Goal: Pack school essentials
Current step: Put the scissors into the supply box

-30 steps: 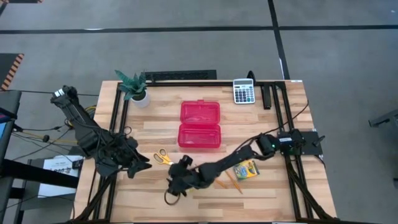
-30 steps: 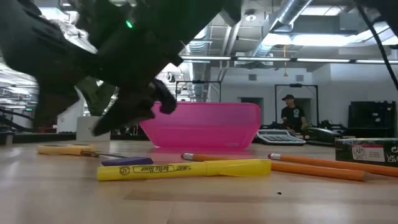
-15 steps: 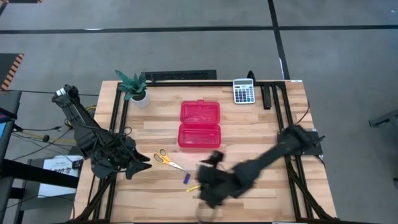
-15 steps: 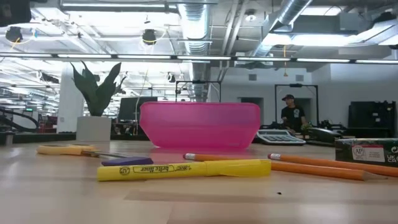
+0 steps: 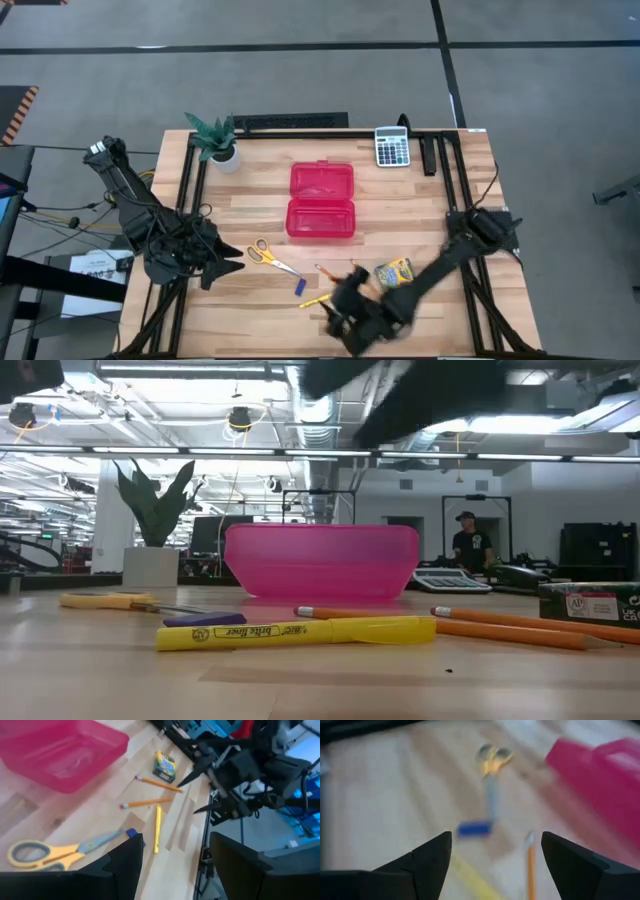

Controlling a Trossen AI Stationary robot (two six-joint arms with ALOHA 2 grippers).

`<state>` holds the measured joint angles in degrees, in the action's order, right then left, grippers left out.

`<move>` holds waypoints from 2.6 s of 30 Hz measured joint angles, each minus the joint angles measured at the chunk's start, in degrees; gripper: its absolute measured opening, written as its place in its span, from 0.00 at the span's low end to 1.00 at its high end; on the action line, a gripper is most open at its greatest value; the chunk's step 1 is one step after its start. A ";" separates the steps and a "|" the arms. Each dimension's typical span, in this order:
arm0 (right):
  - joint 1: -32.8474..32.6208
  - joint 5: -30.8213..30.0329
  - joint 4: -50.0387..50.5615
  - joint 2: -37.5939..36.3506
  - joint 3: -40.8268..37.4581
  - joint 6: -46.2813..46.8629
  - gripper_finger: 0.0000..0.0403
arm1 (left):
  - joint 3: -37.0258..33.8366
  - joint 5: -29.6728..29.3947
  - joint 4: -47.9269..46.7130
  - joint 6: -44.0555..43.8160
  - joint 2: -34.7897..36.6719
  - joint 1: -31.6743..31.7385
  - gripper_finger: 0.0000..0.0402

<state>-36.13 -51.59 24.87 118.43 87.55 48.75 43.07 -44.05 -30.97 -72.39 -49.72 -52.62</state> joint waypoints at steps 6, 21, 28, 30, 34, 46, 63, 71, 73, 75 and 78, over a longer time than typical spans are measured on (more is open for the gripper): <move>8.70 12.77 -38.02 4.98 -3.91 -22.99 0.77 | 0.00 -1.55 -0.12 0.71 -0.02 0.00 0.54; 14.47 17.87 -50.88 16.55 -1.93 -30.26 0.77 | 0.00 -5.83 -0.43 1.29 0.00 0.00 0.54; 14.42 13.71 -51.62 21.87 -1.93 -25.83 0.77 | 0.02 -7.74 -0.80 1.29 -0.01 0.00 0.54; 14.64 14.25 -52.11 22.52 -1.79 -24.13 0.77 | 0.02 -8.43 -1.32 1.29 -0.02 0.00 0.54; 14.58 13.49 -50.39 23.69 -1.54 -18.82 0.74 | 0.02 -8.79 -1.70 1.23 -0.02 0.00 0.54; 14.09 11.97 -42.21 23.60 -1.60 -15.56 0.14 | 0.02 -8.72 -1.71 1.25 -0.02 0.00 0.54; 13.37 16.47 -38.76 11.19 -2.21 -17.96 0.07 | 0.07 -8.74 -1.71 1.67 -0.02 0.00 0.54; 11.86 8.96 -30.58 -0.12 -2.11 -21.68 0.08 | 0.07 -8.76 -1.68 1.66 -0.02 -0.02 0.54; 12.57 8.14 -23.82 -3.40 -1.99 -21.63 0.08 | 0.07 -8.76 -1.66 1.65 -0.02 0.00 0.54; 13.70 7.40 -17.12 -6.02 -2.00 -21.80 0.08 | 0.07 -8.76 -1.68 1.65 -0.02 -0.02 0.54; 15.37 6.23 -8.38 -10.11 -2.02 -23.23 0.10 | 0.07 -8.79 -1.68 2.43 -0.02 -0.01 0.54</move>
<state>-20.76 -45.36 16.49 108.32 85.54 25.53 43.13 -52.84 -32.64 -69.96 -49.74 -52.64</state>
